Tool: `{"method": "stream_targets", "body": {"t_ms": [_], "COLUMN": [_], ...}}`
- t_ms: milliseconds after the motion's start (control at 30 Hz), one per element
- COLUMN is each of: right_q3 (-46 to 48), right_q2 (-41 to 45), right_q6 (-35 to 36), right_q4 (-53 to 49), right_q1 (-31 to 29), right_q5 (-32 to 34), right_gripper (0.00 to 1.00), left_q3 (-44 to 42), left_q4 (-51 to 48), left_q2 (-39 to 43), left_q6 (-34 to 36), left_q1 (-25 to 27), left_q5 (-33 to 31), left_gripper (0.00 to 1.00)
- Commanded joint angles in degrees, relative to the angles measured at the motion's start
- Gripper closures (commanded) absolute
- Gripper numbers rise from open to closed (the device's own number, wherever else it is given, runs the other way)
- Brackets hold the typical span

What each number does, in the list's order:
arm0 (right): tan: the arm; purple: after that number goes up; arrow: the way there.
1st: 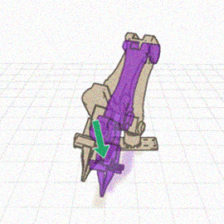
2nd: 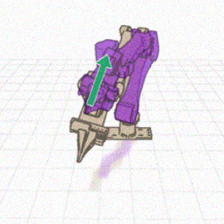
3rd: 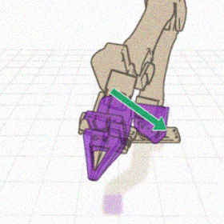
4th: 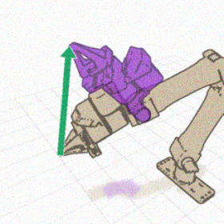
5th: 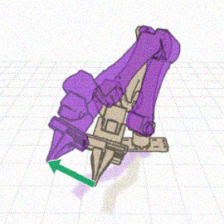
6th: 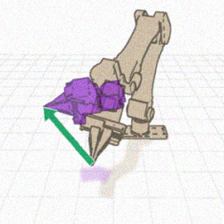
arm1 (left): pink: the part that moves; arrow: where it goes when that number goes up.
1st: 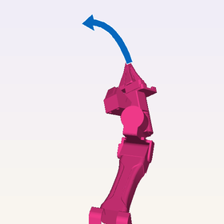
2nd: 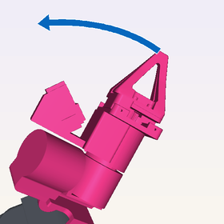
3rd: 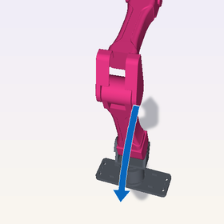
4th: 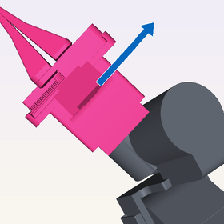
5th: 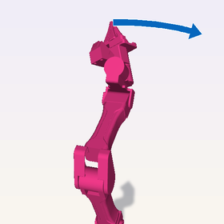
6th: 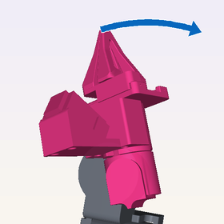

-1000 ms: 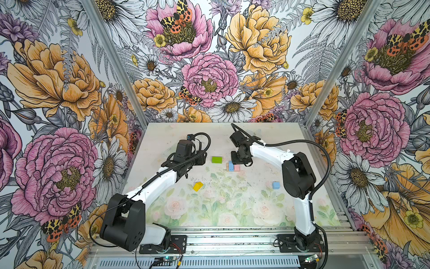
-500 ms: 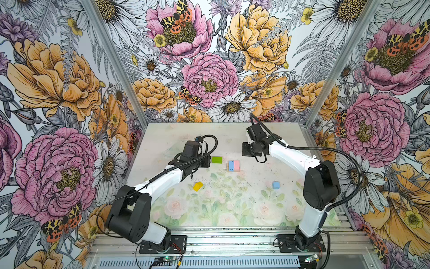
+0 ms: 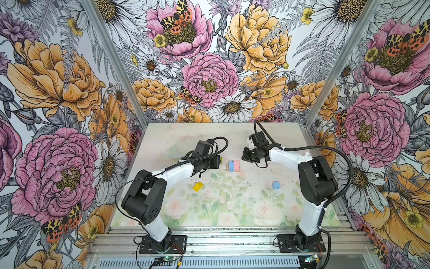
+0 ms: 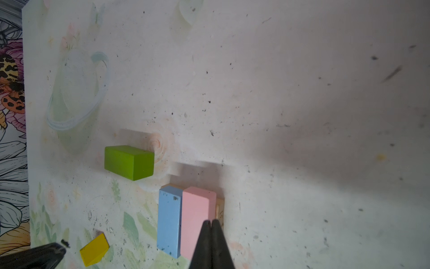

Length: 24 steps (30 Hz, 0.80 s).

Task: Build the wood block tower

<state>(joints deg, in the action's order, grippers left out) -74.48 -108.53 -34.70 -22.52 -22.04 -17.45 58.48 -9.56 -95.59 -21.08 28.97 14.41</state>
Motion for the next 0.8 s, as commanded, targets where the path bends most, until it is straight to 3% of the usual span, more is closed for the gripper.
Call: {"method": "stream_targets", "body": {"t_ms": [0, 767], "right_q3": [0.49, 5.13], "right_q2": [-1.25, -1.85], "right_q6": [-1.37, -4.80], "right_q4": [3.43, 7.56], "right_q1": [0.50, -0.43], "right_q5": [-1.60, -2.15], "right_gripper": [1.00, 1.00], "left_q3": [2.14, 5.19], "left_q4": [1.83, 2.11], "left_q2": [-1.41, -7.59], "left_q6": [-0.88, -1.68], "left_q1": [0.87, 2.41], "left_q5": [1.69, 2.33], "left_gripper": [1.00, 1.00]}}
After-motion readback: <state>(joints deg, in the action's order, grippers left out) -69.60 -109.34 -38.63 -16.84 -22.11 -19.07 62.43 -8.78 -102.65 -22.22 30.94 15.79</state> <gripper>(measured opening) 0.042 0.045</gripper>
